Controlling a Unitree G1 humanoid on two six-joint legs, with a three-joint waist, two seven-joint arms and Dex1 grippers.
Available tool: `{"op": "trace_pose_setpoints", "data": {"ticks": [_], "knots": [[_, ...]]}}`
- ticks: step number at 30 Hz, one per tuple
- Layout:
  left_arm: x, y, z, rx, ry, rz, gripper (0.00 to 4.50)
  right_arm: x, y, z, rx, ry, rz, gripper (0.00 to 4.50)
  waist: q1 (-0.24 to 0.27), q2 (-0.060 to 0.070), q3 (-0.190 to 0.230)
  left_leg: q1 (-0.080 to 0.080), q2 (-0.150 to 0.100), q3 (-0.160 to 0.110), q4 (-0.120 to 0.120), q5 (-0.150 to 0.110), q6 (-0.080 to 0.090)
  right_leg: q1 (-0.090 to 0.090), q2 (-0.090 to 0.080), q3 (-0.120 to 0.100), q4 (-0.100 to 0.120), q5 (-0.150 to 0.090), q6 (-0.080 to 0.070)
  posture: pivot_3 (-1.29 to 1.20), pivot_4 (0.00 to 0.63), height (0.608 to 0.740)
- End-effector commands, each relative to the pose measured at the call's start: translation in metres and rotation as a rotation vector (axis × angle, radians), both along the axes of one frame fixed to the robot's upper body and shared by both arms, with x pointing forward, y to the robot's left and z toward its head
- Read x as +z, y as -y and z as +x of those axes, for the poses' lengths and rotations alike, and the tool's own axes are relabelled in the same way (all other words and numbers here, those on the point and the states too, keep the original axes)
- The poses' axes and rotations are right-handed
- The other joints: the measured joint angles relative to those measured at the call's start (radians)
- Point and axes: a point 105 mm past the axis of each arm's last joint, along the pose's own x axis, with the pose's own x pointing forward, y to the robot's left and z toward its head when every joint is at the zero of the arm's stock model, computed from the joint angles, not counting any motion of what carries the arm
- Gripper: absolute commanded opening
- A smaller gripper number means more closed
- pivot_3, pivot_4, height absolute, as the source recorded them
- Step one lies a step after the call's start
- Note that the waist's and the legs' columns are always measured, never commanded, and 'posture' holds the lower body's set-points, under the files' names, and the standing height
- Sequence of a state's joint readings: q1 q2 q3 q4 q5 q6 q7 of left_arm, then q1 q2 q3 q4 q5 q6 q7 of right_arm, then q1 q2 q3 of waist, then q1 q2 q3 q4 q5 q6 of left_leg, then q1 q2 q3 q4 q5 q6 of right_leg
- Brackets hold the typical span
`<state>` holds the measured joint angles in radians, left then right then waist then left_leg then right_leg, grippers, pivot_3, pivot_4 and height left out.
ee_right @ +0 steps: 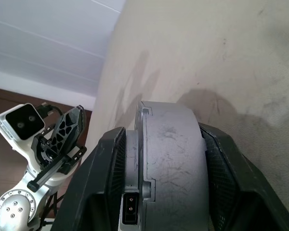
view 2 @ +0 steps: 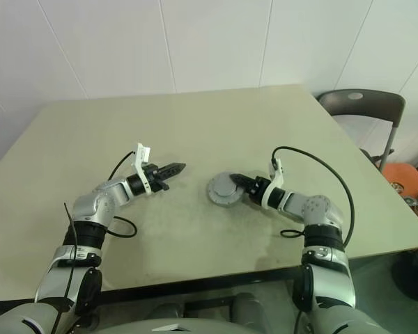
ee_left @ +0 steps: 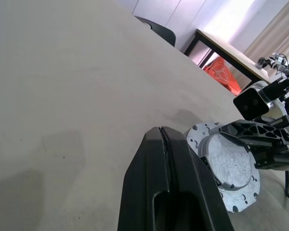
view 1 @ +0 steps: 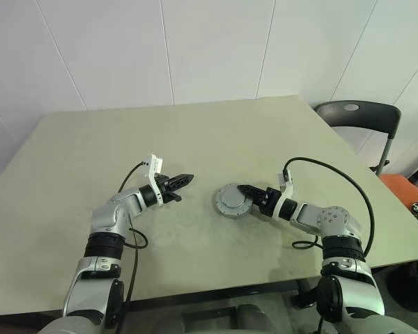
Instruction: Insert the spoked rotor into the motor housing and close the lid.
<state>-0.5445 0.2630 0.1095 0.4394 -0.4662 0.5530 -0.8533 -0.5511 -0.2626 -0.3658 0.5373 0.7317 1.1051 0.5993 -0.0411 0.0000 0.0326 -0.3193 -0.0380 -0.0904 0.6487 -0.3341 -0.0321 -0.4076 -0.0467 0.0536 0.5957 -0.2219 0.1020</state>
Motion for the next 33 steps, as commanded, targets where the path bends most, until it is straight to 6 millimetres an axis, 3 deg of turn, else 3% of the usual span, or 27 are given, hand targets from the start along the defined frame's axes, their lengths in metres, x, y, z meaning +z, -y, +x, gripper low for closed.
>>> {"op": "trace_pose_setpoints", "data": {"ticks": [1,8,20,33], "knots": [[0.013,0.0,0.004,-0.006,0.056,-0.001,0.0,-0.025,0.001,-0.009,-0.008,-0.101,-0.065,1.85,0.0,0.0,0.0,0.0,0.0,0.0,0.0,0.0,0.0,0.0,0.0,0.0,0.0,0.0,0.0,0.0,0.0,0.74],[0.013,0.0,0.003,-0.008,0.053,-0.002,0.0,-0.025,-0.005,-0.011,0.004,-0.139,-0.025,1.85,-0.001,0.0,0.0,0.0,0.0,0.0,0.0,0.0,0.0,0.0,0.0,0.0,0.0,0.0,0.0,0.0,0.0,0.74],[0.01,-0.003,-0.001,-0.017,0.042,0.006,0.0,-0.018,-0.002,0.006,-0.198,-0.209,0.208,1.85,-0.003,-0.003,-0.002,0.001,0.001,0.0,0.001,0.0,0.0,0.0,0.0,0.0,0.001,0.001,-0.001,0.0,0.0,0.74],[0.011,0.001,0.003,-0.025,0.043,0.007,0.0,-0.025,-0.004,0.002,-0.241,-0.238,0.192,1.85,-0.004,-0.003,-0.002,0.001,0.001,0.0,0.001,0.0,0.0,0.001,0.001,0.0,0.001,0.001,-0.001,0.0,0.0,0.74]]}}
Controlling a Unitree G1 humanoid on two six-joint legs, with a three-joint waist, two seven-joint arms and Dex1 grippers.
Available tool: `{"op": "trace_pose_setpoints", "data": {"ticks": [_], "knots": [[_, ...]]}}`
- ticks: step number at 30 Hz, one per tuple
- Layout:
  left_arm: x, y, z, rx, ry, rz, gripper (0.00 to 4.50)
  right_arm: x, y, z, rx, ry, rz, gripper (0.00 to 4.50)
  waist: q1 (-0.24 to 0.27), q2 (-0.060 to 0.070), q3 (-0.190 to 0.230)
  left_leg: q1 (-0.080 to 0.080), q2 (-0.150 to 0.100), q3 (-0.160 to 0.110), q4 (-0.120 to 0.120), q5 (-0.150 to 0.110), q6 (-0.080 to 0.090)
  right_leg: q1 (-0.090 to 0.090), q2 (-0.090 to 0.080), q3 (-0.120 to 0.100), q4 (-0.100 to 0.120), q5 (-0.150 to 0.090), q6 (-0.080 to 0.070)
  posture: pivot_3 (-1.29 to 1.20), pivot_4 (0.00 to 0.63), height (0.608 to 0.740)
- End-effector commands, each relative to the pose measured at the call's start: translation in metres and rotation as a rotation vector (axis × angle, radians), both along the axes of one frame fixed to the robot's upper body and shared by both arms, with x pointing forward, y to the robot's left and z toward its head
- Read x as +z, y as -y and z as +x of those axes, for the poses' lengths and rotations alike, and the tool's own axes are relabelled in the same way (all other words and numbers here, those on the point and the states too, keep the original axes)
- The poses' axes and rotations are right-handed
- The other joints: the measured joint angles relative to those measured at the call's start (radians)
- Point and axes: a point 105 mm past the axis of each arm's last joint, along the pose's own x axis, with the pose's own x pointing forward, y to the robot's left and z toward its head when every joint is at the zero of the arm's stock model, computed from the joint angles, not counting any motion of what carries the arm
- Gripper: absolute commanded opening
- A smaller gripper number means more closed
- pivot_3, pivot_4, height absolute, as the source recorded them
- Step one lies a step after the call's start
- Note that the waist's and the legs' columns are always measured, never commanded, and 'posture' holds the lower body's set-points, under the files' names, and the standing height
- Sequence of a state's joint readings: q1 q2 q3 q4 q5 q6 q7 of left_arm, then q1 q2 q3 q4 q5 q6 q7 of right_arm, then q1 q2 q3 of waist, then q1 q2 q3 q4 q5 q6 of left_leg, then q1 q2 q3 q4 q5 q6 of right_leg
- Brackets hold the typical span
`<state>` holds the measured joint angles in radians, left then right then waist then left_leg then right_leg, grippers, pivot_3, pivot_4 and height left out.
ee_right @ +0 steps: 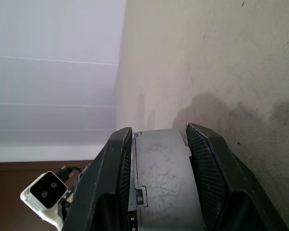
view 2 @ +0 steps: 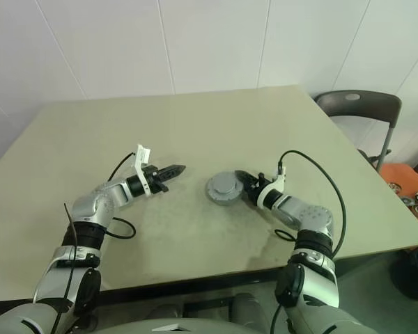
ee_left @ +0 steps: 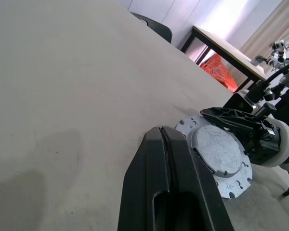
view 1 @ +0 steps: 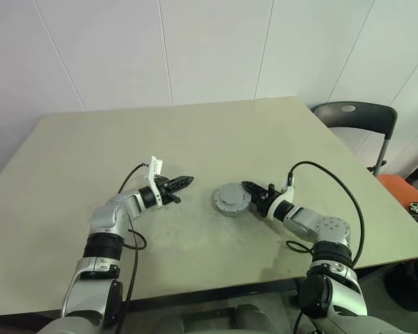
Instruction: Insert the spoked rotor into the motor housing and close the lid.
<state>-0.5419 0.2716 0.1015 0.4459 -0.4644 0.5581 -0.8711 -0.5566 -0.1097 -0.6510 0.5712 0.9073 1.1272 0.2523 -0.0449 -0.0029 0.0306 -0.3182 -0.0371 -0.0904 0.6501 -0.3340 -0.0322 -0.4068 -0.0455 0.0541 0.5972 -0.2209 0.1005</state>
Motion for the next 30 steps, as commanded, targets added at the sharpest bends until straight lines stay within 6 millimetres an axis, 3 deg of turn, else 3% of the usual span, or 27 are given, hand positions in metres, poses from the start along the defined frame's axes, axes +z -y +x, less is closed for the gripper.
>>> {"op": "trace_pose_setpoints", "data": {"ticks": [1,17,21,26,30], "knots": [[0.014,0.001,0.005,-0.008,0.053,0.002,0.0,-0.015,-0.004,-0.006,0.004,-0.062,-0.019,1.85,0.0,0.0,0.0,0.0,0.0,0.0,0.0,0.0,0.0,0.0,0.0,0.0,0.0,0.0,0.0,0.0,0.0,0.74],[0.011,0.003,0.005,-0.008,0.047,0.002,0.0,-0.015,-0.009,-0.016,0.14,-0.022,-0.115,1.85,0.001,-0.001,-0.001,0.0,0.0,0.0,0.0,0.0,0.0,0.001,0.0,0.0,0.0,0.0,0.0,0.0,0.0,0.74],[0.012,0.003,0.005,-0.006,0.049,0.002,0.0,-0.021,-0.003,-0.016,0.149,-0.013,-0.183,1.26,0.002,-0.001,-0.001,0.0,0.0,0.0,0.0,0.0,0.0,0.001,0.0,0.0,0.0,0.0,0.0,0.0,0.0,0.74],[0.011,0.002,0.004,-0.004,0.049,0.003,0.0,-0.011,-0.003,-0.015,0.186,0.042,-0.182,1.26,0.003,-0.001,-0.001,0.0,0.0,0.001,0.0,0.0,0.0,0.001,0.0,0.0,0.0,0.0,0.0,0.0,0.0,0.74],[0.011,0.002,0.004,-0.004,0.047,0.003,0.0,-0.021,0.001,-0.015,0.161,-0.002,-0.2,1.26,0.003,-0.001,-0.001,0.0,-0.001,0.001,0.0,0.0,0.0,0.001,0.0,0.0,-0.001,0.0,0.0,0.0,0.0,0.74]]}}
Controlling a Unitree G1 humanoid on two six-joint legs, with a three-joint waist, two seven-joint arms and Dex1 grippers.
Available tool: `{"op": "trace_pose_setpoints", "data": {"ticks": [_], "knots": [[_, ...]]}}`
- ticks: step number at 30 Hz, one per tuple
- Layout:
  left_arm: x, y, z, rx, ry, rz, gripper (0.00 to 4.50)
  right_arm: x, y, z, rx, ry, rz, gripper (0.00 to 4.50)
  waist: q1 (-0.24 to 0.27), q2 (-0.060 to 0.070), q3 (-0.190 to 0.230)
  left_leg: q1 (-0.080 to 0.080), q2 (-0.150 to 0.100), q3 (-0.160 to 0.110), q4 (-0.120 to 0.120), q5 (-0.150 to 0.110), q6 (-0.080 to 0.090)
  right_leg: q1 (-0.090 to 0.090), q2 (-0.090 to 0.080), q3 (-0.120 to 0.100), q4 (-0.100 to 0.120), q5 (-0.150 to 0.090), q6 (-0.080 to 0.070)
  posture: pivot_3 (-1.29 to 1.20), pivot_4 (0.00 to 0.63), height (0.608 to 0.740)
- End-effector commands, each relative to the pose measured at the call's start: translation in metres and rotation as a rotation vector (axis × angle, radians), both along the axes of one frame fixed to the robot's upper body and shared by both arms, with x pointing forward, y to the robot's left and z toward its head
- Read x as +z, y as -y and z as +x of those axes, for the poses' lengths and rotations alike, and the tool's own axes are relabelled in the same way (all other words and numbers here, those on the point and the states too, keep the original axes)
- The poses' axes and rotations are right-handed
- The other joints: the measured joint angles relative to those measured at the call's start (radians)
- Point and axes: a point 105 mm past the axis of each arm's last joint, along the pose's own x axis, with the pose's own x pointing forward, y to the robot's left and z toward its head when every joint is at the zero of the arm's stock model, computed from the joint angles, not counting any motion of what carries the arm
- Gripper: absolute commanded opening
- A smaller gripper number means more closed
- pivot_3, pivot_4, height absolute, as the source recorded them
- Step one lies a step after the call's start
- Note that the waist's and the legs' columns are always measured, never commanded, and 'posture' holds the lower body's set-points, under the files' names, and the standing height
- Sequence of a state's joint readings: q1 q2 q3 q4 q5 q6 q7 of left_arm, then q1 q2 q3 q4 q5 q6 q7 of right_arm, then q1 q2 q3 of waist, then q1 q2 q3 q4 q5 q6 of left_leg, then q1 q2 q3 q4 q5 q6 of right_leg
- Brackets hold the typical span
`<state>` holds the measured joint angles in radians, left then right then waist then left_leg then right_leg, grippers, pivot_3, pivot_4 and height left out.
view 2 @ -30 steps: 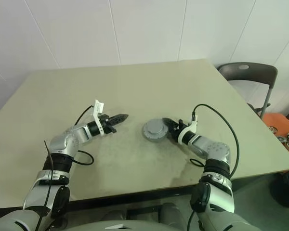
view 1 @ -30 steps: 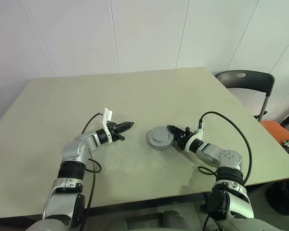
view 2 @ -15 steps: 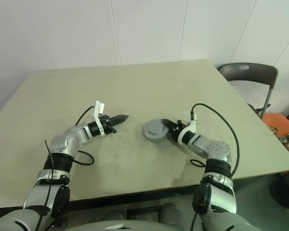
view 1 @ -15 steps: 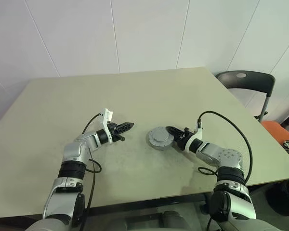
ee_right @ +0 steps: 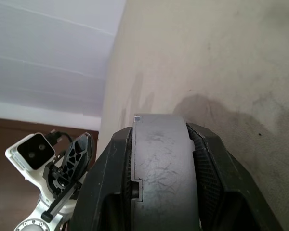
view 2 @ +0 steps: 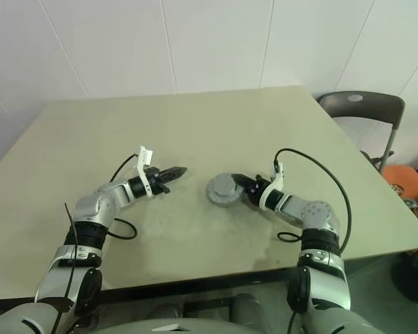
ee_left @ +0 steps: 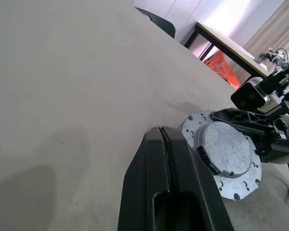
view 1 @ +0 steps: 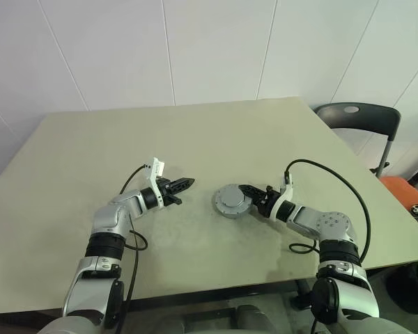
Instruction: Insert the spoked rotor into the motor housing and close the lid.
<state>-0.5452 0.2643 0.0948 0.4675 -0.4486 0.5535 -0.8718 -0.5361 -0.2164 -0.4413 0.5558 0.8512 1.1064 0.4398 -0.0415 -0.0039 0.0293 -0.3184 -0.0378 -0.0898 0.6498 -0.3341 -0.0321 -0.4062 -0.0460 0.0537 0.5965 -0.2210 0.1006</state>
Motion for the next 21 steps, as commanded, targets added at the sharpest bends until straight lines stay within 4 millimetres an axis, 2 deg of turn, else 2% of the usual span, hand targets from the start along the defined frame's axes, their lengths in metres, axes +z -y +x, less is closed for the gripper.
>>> {"op": "trace_pose_setpoints", "data": {"ticks": [1,4,8,15,21], "knots": [[0.016,-0.001,0.004,0.0,0.064,-0.008,0.0,-0.026,0.003,-0.008,-0.007,-0.098,-0.077,1.26,0.0,0.0,0.0,0.0,0.0,0.0,0.0,0.0,0.0,0.0,0.0,0.0,0.0,0.0,0.0,0.0,0.0,0.74],[0.016,-0.001,0.003,0.0,0.063,-0.007,0.0,-0.027,0.003,-0.009,-0.023,-0.095,-0.06,1.26,0.0,-0.001,-0.001,0.0,0.0,0.0,0.0,0.0,0.0,0.0,0.0,0.0,0.0,0.0,0.0,0.0,0.0,0.74],[0.016,-0.001,0.003,-0.001,0.062,-0.004,0.0,-0.03,-0.006,-0.013,-0.001,-0.133,-0.019,1.26,0.0,-0.001,-0.002,0.001,0.0,0.0,0.002,0.0,0.0,0.002,0.0,0.0,0.0,0.0,0.0,0.0,0.0,0.74],[0.016,-0.002,0.004,-0.004,0.06,0.002,0.0,-0.031,-0.008,-0.001,-0.105,-0.189,0.06,1.26,-0.003,-0.007,-0.006,0.002,0.001,-0.001,0.001,0.0,0.0,0.002,0.001,0.0,0.001,0.0,0.0,0.0,0.0,0.74],[0.015,-0.002,0.004,-0.01,0.057,0.008,0.0,-0.029,-0.022,0.001,-0.139,-0.219,0.136,1.26,-0.005,-0.008,-0.006,0.01,0.001,0.0,0.001,0.0,0.0,0.01,0.001,0.001,0.001,0.0,-0.001,0.0,0.0,0.74]]}}
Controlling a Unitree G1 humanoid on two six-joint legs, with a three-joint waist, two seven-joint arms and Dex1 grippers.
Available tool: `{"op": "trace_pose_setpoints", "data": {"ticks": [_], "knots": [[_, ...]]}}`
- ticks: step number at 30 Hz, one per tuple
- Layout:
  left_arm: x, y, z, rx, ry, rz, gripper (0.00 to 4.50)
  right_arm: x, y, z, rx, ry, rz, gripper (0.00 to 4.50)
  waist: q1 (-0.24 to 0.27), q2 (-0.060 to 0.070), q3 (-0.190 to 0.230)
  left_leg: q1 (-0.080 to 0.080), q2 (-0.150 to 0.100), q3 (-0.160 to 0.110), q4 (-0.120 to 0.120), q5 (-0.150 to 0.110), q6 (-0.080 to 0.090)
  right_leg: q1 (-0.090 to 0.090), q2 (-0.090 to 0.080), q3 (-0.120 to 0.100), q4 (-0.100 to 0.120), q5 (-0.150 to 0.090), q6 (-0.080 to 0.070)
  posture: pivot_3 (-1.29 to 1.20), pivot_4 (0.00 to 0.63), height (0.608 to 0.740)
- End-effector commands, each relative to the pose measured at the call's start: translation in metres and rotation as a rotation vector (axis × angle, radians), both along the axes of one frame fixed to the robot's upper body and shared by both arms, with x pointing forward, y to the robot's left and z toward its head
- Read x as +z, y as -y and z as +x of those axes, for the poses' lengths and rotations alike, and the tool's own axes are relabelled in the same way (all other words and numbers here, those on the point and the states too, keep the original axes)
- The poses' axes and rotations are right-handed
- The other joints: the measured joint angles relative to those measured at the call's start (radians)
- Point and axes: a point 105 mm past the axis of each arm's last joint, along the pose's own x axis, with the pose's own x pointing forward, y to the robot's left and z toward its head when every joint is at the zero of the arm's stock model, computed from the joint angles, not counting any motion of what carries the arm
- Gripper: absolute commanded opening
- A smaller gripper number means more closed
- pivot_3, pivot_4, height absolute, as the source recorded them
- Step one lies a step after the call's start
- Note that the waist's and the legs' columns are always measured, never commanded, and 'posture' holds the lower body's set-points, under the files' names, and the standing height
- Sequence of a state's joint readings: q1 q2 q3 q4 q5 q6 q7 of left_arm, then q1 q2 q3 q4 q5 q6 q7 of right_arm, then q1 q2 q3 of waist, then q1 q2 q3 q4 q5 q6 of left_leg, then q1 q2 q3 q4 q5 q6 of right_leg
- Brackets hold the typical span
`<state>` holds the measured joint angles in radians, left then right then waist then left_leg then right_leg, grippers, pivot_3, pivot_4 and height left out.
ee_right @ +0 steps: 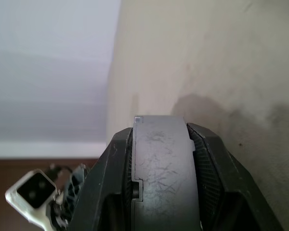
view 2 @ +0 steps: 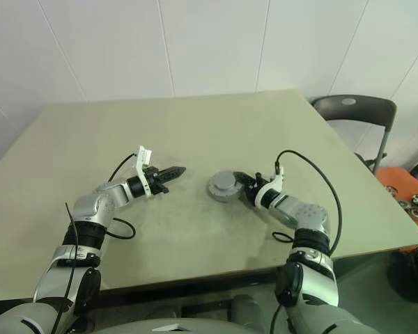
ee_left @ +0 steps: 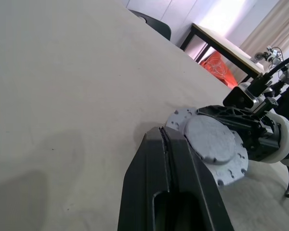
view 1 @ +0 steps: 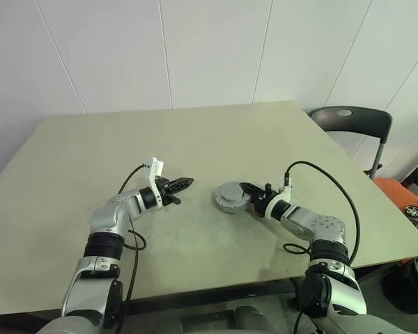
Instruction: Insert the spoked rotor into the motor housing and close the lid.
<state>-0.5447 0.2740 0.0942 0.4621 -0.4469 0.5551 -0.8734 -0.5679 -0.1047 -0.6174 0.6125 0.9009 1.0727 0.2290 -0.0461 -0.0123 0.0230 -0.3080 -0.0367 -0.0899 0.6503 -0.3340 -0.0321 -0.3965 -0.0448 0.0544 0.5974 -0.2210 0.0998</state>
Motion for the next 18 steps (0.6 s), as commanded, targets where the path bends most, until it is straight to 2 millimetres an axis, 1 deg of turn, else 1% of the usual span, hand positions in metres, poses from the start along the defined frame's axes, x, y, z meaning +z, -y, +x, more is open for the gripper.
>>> {"op": "trace_pose_setpoints", "data": {"ticks": [1,5,9,14,16,18], "knots": [[0.015,0.001,0.004,-0.013,0.052,-0.003,0.0,-0.018,-0.019,-0.009,0.014,-0.089,0.05,1.26,-0.002,0.0,0.0,0.002,0.0,0.0,-0.001,0.0,0.0,0.002,0.0,0.0,0.0,0.0,0.0,0.0,0.0,0.74],[0.017,0.003,0.006,-0.015,0.042,-0.027,0.0,-0.008,-0.018,-0.005,-0.015,-0.053,0.081,1.26,-0.01,0.0,0.0,0.003,0.001,0.0,-0.002,0.0,0.0,0.002,0.002,0.0,0.0,-0.001,0.001,0.0,0.0,0.74],[0.015,0.008,0.005,-0.025,0.026,-0.047,0.0,0.014,-0.021,0.003,-0.026,0.024,0.119,1.26,-0.021,0.002,0.001,0.001,0.001,0.0,-0.003,0.0,0.0,-0.001,0.002,0.0,0.0,0.0,0.0,0.0,0.0,0.74],[0.013,0.013,0.007,-0.026,0.018,-0.059,0.0,0.024,-0.021,0.008,-0.045,0.059,0.133,1.26,-0.026,0.003,0.002,-0.003,0.001,0.0,-0.003,0.0,0.0,-0.006,0.001,0.001,0.001,0.0,0.0,0.0,0.0,0.74],[0.013,0.014,0.007,-0.028,0.016,-0.065,0.0,0.038,-0.021,0.012,-0.05,0.11,0.149,1.26,-0.026,0.003,0.002,-0.005,0.001,0.0,-0.003,0.0,0.0,-0.009,0.001,0.001,0.002,0.0,0.0,0.0,0.0,0.74],[0.014,0.014,0.008,-0.029,0.014,-0.075,0.0,0.055,-0.022,0.015,-0.041,0.174,0.169,1.26,-0.024,0.007,0.004,-0.008,0.001,0.0,-0.002,0.0,0.0,-0.011,0.001,0.001,0.002,0.0,0.0,0.0,0.0,0.74]]}}
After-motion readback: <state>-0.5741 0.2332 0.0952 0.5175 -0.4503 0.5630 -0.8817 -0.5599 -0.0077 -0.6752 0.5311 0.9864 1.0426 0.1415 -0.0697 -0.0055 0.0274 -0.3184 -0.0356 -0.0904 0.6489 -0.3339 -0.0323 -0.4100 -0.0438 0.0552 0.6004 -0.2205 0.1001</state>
